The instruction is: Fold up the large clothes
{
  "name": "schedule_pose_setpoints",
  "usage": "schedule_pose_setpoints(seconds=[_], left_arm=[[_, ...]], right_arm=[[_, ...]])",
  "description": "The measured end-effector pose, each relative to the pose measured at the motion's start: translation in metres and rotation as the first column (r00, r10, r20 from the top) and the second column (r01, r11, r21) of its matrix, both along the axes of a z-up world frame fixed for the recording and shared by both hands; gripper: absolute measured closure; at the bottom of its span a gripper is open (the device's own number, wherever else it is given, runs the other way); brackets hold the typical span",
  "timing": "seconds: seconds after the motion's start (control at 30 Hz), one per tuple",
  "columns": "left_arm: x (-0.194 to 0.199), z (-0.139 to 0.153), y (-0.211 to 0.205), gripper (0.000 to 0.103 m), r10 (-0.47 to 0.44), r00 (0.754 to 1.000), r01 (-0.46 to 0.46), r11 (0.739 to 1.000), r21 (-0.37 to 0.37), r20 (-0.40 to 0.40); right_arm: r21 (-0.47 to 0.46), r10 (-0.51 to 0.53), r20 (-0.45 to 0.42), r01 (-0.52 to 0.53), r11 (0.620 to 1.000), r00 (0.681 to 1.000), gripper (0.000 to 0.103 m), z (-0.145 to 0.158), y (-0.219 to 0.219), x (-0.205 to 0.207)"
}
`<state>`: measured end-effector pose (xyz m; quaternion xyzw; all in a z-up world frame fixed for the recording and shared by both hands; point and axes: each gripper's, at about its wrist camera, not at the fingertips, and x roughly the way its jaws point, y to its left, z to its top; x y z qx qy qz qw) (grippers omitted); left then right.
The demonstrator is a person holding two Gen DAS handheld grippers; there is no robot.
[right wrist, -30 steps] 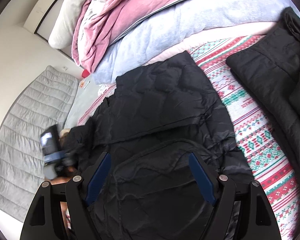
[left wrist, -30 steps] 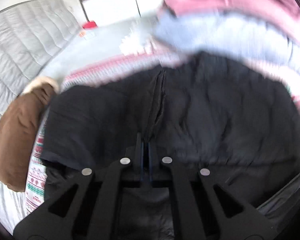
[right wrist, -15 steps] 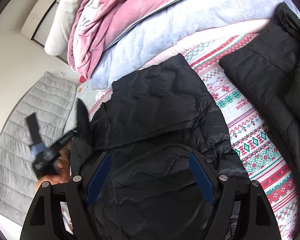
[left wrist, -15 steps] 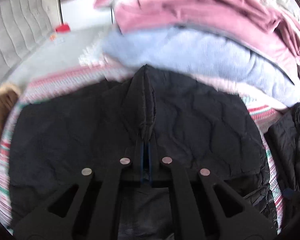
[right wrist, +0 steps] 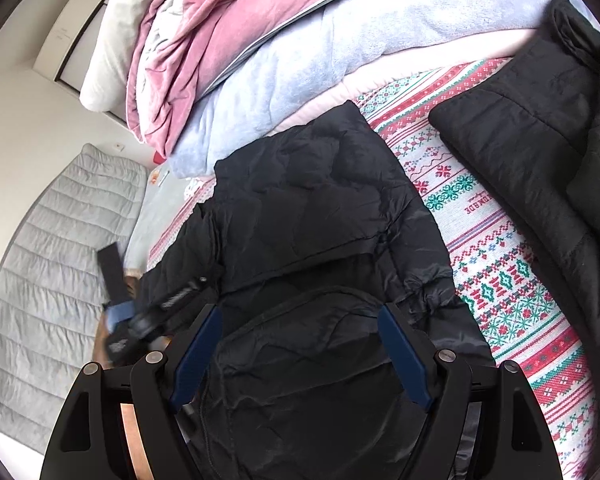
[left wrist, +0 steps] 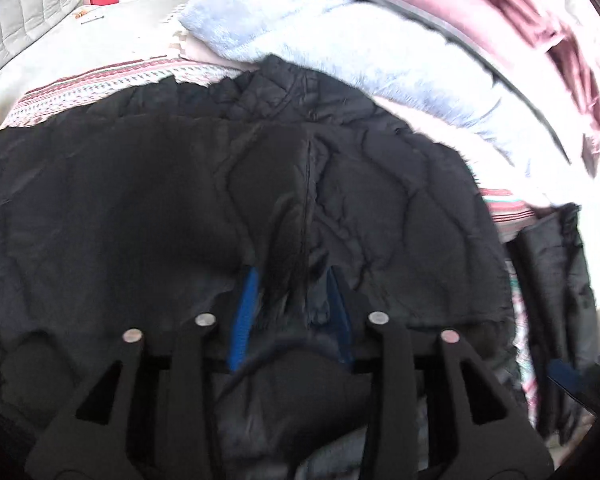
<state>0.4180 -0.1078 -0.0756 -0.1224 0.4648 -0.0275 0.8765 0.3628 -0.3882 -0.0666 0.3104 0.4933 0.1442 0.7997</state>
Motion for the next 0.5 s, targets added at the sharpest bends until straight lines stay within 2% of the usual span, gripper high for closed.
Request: schedule_pose_setpoints(seconds=[0.07, 0.23, 0.37, 0.43, 0.5], left_arm=[[-0.025, 0.015, 0.012, 0.054, -0.010, 1.000, 0.010, 0.999, -0.031, 0.025], [-0.115, 0.054, 0.072, 0.042, 0.045, 0.994, -0.036, 0.995, -0.088, 0.098], [-0.187, 0.067, 0.134, 0.034, 0.170, 0.977, -0.167, 0.985, -0.035, 0.126], [-0.215, 0.063, 0.160, 0.033, 0.225, 0.967, -0.226, 0.974, -0.006, 0.124], [-0.242, 0.054, 0.185, 0.033, 0.265, 0.959, -0.265, 0.964, -0.007, 0.101]], right_arm=[[-0.006, 0.006, 0.004, -0.006, 1.000, 1.000, 0.022, 0.001, 0.000, 0.000], [-0.025, -0.003, 0.009, 0.003, 1.000, 1.000, 0.022, 0.001, -0.002, -0.002], [-0.062, 0.010, 0.012, -0.009, 0.998, 1.000, 0.022, 0.002, -0.003, -0.007], [-0.089, 0.013, 0.020, -0.011, 0.996, 1.000, 0.022, 0.005, -0.004, -0.012], [-0.121, 0.019, 0.038, -0.014, 0.993, 0.999, 0.022, 0.009, -0.006, -0.019]])
